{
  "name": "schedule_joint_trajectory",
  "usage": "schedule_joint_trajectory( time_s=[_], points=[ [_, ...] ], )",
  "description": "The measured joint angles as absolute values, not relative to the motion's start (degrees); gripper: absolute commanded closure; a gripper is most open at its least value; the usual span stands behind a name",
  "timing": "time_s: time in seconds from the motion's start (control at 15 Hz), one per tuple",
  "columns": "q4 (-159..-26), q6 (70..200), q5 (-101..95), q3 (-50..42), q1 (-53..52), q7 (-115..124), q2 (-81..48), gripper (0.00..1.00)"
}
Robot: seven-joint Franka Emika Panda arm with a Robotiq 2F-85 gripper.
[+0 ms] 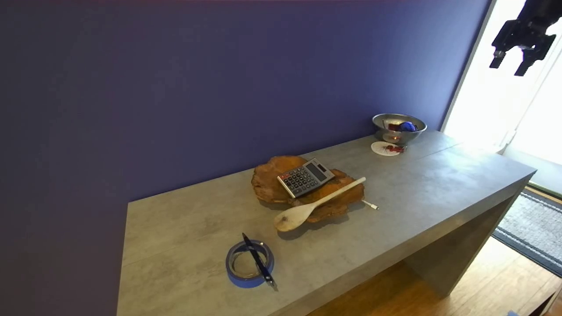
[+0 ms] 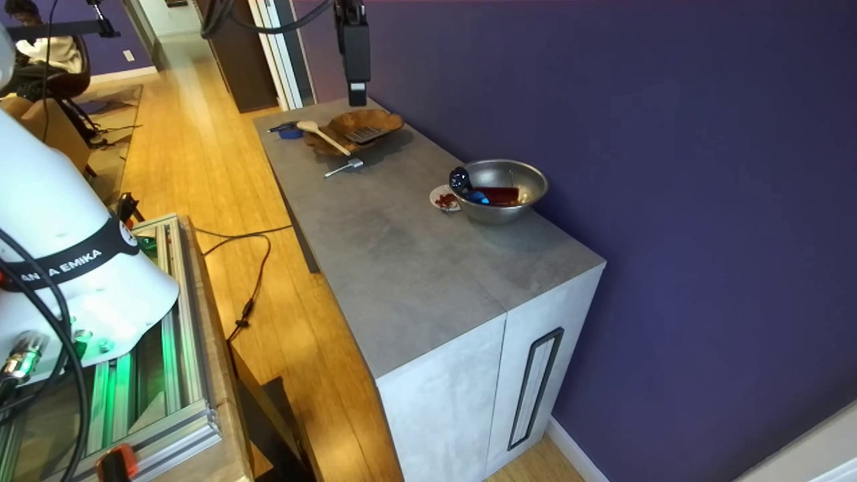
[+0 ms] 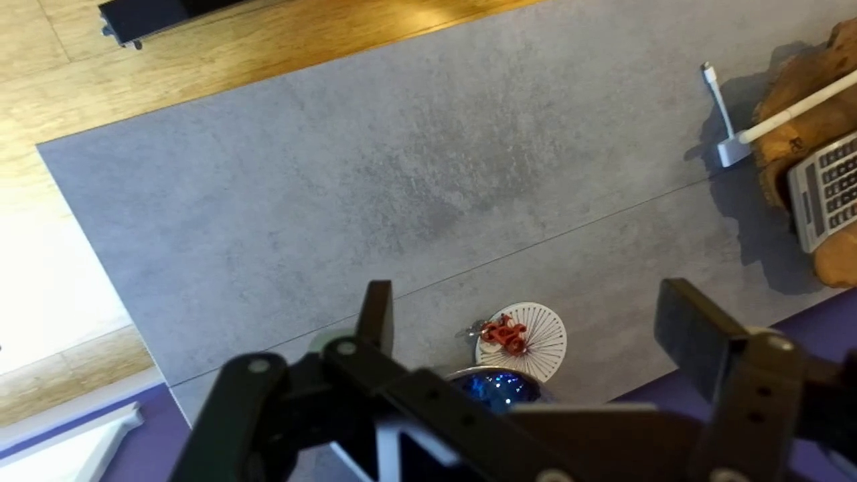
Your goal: Move the silver dish forward close to the edge
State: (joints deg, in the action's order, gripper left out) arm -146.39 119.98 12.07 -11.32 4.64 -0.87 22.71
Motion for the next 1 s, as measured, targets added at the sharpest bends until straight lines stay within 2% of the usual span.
schedule_joint_trajectory(
  time_s=[0.47, 1.0],
  points=[
    [-138.9, 135.5, 13.7, -13.0, 5.6, -2.8, 0.5, 0.0],
    [-113.6, 131.6, 21.3, -8.7, 12.4, -7.4, -27.1, 0.0]
  ],
)
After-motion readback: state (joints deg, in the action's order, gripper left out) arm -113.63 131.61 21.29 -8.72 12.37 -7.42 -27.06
